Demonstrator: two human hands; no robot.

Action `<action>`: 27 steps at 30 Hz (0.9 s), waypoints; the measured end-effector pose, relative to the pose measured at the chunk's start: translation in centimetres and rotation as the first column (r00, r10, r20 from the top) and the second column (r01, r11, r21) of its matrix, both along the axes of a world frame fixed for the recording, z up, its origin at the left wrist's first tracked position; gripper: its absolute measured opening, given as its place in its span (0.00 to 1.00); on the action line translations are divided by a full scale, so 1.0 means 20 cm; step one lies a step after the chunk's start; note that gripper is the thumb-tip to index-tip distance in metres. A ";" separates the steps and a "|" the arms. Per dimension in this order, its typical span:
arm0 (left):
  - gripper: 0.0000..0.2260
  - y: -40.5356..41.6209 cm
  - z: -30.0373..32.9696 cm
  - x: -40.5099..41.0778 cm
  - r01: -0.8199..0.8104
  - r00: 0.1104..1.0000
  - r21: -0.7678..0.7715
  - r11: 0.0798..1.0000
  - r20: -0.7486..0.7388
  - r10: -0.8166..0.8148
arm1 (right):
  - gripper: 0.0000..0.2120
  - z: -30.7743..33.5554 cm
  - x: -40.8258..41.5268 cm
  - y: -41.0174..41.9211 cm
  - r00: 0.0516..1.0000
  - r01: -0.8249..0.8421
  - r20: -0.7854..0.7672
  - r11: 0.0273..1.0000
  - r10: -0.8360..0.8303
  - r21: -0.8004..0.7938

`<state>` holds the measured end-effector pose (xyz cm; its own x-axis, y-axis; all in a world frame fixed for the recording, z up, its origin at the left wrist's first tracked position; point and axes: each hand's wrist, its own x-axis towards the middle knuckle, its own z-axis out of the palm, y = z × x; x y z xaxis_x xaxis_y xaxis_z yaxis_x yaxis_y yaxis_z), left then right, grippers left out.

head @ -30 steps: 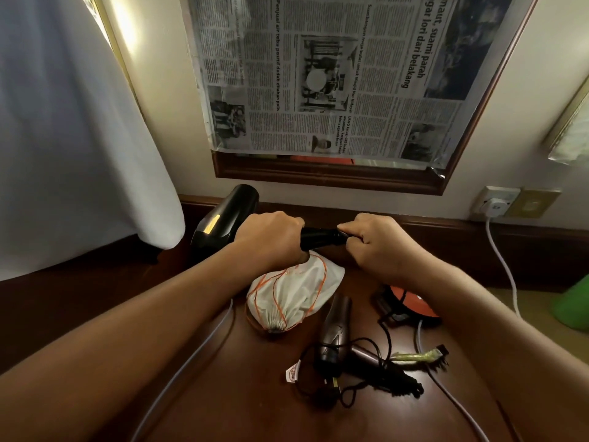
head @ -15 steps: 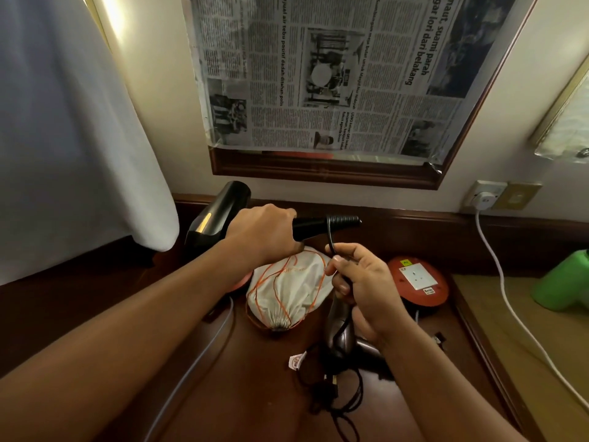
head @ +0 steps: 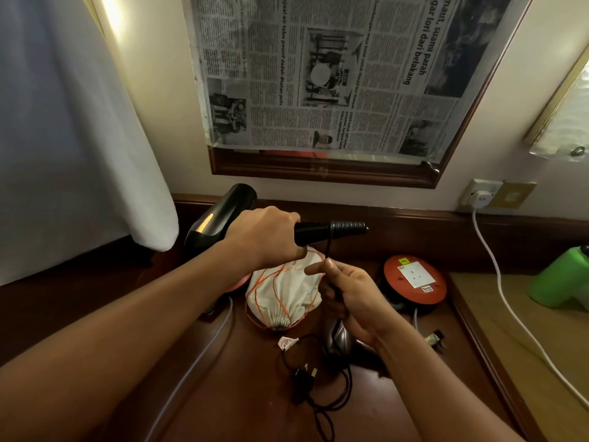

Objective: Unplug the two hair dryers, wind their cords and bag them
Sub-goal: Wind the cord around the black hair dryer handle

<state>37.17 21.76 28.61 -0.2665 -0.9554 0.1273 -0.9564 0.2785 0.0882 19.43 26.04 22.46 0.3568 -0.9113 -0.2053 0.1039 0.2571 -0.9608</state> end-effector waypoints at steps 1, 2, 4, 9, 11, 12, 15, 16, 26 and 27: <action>0.12 0.00 0.01 -0.01 0.004 1.000 0.003 1.000 -0.011 -0.004 | 0.20 -0.01 -0.01 -0.01 0.999 -0.016 -0.030 1.000 0.016 0.005; 0.11 0.00 0.01 -0.02 0.007 1.000 0.003 1.000 -0.020 -0.007 | 0.21 -0.02 -0.02 -0.01 0.998 -0.025 -0.051 1.000 0.026 0.013; 0.11 0.01 0.03 -0.04 0.015 1.000 0.003 1.000 -0.024 -0.015 | 0.23 -0.04 -0.04 -0.01 0.999 -0.033 -0.042 0.999 0.035 0.033; 0.10 0.02 0.05 -0.10 0.015 0.998 0.020 1.000 -0.054 -0.013 | 0.16 -0.08 -0.14 -0.04 0.965 -0.156 0.223 0.986 0.140 0.054; 0.10 0.03 0.06 -0.12 0.016 0.998 0.015 1.000 -0.068 -0.015 | 0.13 -0.09 -0.18 -0.06 0.944 -0.201 0.271 0.979 0.187 0.023; 0.10 0.03 0.07 -0.14 0.018 0.998 0.014 1.000 -0.066 -0.017 | 0.12 -0.10 -0.19 -0.06 0.944 -0.204 0.266 0.979 0.196 0.003; 0.10 0.06 0.10 -0.18 0.017 0.999 0.017 1.000 -0.045 -0.017 | 0.13 -0.10 -0.21 -0.09 0.975 -0.146 0.157 0.987 0.156 -0.071; 0.10 0.07 0.10 -0.19 0.013 0.999 0.017 1.000 -0.039 -0.012 | 0.13 -0.09 -0.22 -0.10 0.984 -0.125 0.112 0.987 0.136 -0.098; 0.09 0.14 0.16 -0.34 -0.017 0.998 -0.018 1.000 -0.067 0.016 | 0.27 -0.02 -0.37 -0.20 0.962 -0.224 -0.194 0.963 0.193 -0.149; 0.09 0.15 0.17 -0.35 -0.014 0.998 -0.011 1.000 -0.066 0.013 | 0.28 -0.01 -0.39 -0.21 0.954 -0.243 -0.215 0.960 0.211 -0.137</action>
<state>30.16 24.78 31.95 -0.2443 -0.9572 0.1553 -0.9523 0.2670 0.1479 11.73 21.86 22.31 0.5257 -0.8373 -0.1502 -0.1339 0.0929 -0.9866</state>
